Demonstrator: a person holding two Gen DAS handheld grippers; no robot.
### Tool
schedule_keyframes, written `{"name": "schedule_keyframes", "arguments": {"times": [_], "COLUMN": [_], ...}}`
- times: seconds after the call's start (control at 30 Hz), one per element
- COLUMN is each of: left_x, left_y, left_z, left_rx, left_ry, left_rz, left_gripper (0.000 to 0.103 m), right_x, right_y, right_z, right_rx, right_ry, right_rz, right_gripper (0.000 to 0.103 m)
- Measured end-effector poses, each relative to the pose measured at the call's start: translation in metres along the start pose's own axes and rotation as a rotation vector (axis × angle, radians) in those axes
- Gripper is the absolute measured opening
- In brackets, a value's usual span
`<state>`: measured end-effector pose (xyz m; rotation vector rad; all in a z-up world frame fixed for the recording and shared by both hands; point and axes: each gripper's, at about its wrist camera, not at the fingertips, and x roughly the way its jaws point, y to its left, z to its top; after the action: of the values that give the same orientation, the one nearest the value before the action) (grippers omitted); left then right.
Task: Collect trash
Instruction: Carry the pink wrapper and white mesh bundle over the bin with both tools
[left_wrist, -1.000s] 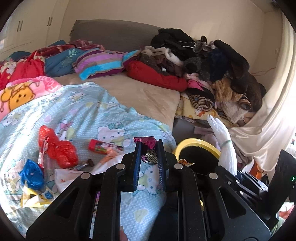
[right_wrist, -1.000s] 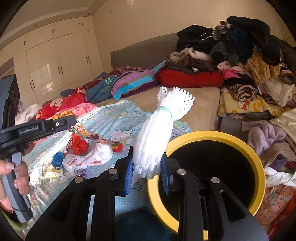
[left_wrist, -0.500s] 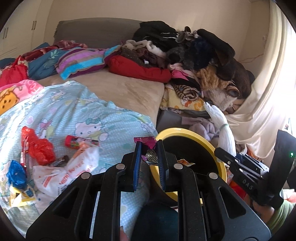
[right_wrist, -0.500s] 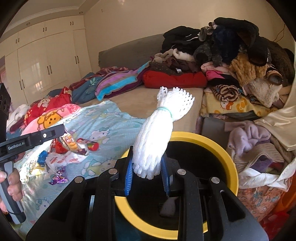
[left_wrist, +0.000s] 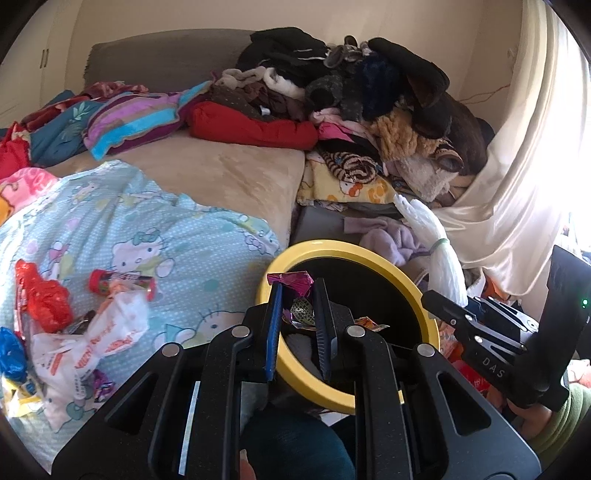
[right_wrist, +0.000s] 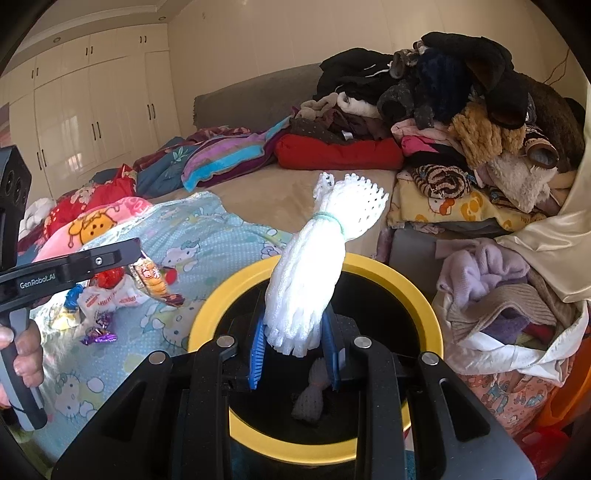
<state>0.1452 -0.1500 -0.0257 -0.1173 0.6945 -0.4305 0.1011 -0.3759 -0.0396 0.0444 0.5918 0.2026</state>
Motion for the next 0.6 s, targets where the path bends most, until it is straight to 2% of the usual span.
{"name": "schedule_keyframes", "arguments": {"times": [0.3, 0.6], "left_x": [0.027, 0.059], "left_y": [-0.023, -0.027], "left_z": [0.001, 0.006], "left_rx": [0.042, 0.03], "left_ry": [0.031, 0.077], "left_rz": [-0.011, -0.012], "left_gripper": [0.011, 0.011], "right_x": [0.005, 0.015], "right_y": [-0.015, -0.019], "right_z": [-0.011, -0.022], "right_rx": [0.018, 0.025], "right_ry": [0.022, 0.054], "right_rz": [0.001, 0.01], "right_gripper": [0.026, 0.027]}}
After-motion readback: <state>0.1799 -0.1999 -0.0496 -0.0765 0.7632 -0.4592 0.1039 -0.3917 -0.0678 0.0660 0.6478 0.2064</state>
